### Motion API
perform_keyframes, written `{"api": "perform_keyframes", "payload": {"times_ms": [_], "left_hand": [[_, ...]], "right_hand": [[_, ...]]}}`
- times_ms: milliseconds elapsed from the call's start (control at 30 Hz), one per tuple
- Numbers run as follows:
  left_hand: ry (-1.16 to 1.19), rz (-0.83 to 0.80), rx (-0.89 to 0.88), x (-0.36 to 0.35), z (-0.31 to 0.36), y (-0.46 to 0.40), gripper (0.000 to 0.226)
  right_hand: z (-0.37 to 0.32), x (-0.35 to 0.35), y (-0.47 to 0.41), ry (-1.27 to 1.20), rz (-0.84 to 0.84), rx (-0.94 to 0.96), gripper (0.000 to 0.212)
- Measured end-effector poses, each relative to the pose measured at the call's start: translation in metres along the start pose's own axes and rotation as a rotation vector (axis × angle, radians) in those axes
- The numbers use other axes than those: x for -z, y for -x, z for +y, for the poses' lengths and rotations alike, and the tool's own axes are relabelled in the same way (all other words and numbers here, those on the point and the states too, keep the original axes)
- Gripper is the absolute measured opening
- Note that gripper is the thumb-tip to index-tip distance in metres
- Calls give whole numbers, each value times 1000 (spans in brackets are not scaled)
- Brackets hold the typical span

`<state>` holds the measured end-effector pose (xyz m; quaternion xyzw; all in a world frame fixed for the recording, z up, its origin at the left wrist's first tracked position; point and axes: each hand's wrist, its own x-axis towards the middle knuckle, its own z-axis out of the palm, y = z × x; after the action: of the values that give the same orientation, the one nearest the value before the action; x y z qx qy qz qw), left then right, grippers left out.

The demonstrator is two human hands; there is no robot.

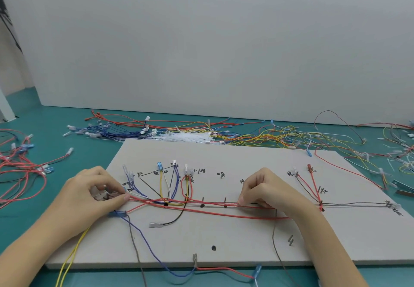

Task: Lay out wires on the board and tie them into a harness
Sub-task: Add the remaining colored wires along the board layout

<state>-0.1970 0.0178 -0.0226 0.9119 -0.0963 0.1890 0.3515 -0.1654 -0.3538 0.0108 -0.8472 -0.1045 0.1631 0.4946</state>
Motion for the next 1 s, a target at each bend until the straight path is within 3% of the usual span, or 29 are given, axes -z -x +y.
{"api": "perform_keyframes", "payload": {"times_ms": [100, 233, 467, 633, 767, 867, 1000], "left_hand": [[-40, -22, -37, 0, 1, -3, 34], [-83, -45, -74, 0, 6, -9, 34], [25, -66, -134, -5, 47, -29, 15], [36, -265, -312, -49, 97, -30, 9], [-79, -366, -398, -92, 118, -21, 21], [-157, -351, -437, -107, 126, -22, 21], [-37, -334, -380, -114, 126, -27, 7]], "right_hand": [[-1, -2, -2, 50, 5, -10, 9], [3, -1, -5, 96, 18, 6, 30], [5, -3, -8, 139, 65, 3, 34], [5, -4, -9, 154, 89, 9, 27], [4, -5, -7, 144, 90, 14, 21], [4, -5, -6, 140, 81, 36, 32], [5, -3, -6, 135, 84, 55, 37]]}}
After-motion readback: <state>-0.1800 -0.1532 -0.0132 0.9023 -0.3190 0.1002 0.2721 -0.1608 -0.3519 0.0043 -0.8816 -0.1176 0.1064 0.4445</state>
